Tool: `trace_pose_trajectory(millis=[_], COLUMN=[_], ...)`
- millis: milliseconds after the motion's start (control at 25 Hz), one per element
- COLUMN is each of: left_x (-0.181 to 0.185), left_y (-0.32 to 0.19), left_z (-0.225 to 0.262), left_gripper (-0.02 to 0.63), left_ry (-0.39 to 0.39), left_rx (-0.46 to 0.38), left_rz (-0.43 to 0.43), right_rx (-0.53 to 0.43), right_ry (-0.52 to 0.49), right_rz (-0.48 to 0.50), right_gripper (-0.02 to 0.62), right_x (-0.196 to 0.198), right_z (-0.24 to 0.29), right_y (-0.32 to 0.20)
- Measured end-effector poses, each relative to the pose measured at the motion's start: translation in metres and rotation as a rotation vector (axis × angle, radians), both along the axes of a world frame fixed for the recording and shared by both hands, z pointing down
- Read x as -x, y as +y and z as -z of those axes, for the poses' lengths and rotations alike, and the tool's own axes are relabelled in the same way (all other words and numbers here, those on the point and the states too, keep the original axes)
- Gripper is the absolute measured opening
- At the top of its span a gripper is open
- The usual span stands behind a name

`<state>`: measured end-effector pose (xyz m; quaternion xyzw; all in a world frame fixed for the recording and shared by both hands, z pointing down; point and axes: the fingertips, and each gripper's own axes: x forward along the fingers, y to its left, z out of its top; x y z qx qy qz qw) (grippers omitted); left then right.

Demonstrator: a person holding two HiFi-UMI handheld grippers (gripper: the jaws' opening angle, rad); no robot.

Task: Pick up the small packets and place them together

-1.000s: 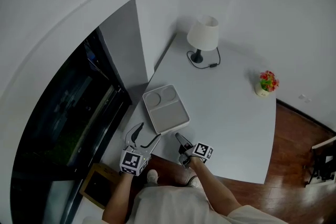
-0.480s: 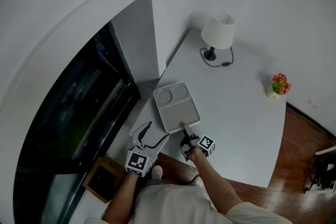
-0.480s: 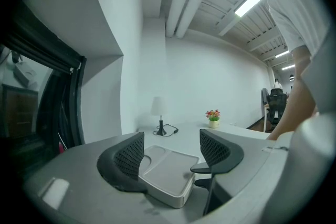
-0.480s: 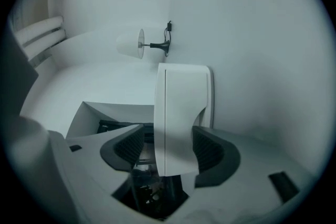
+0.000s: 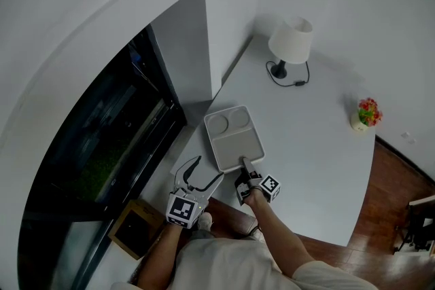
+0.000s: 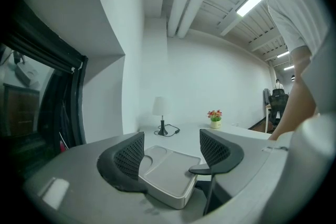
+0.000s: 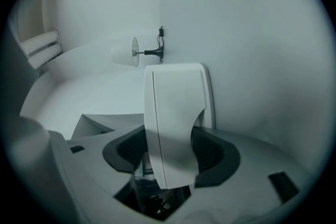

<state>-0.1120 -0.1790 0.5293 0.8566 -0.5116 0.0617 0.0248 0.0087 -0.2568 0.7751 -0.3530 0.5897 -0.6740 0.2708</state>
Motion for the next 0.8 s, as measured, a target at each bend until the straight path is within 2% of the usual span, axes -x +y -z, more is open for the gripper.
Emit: trace_pose_trajectory(millis=[40,240,680,760,800], left_x=[0.001,0.001,-0.005,-0.008,-0.01], left_y=[0.0,0.002,0.008,0.008,0.007], left_z=[0.0,-0.003,-0.007,-0.005,-0.005], left_gripper=[0.333,0.333,0.333,0.333,0.333], left_ry=[0.001,0.004,0.003,0.004,0.004], left_rx=[0.002,0.006,0.012,0.009,0.007], left_rz=[0.003,0.016,0.013,0.008,0.004], right_rx=[-0.009,-0.005,-0.013,-0.008,-0.01], right_ry=[-0.012,-0.084,-0.045,-0.034,-0.021], right_rz=[-0.007,-0.03,-0.001,0.0,0.002], right_gripper=[0.264,0.25,0.23,0.214,0.179], right_x=[0.0,0.002,-0.006,-0.01,-0.014], right_z=[0.001,0.013,0.013,0.01,0.005], right_y=[0.001,0.007,0.023,0.028,0.031])
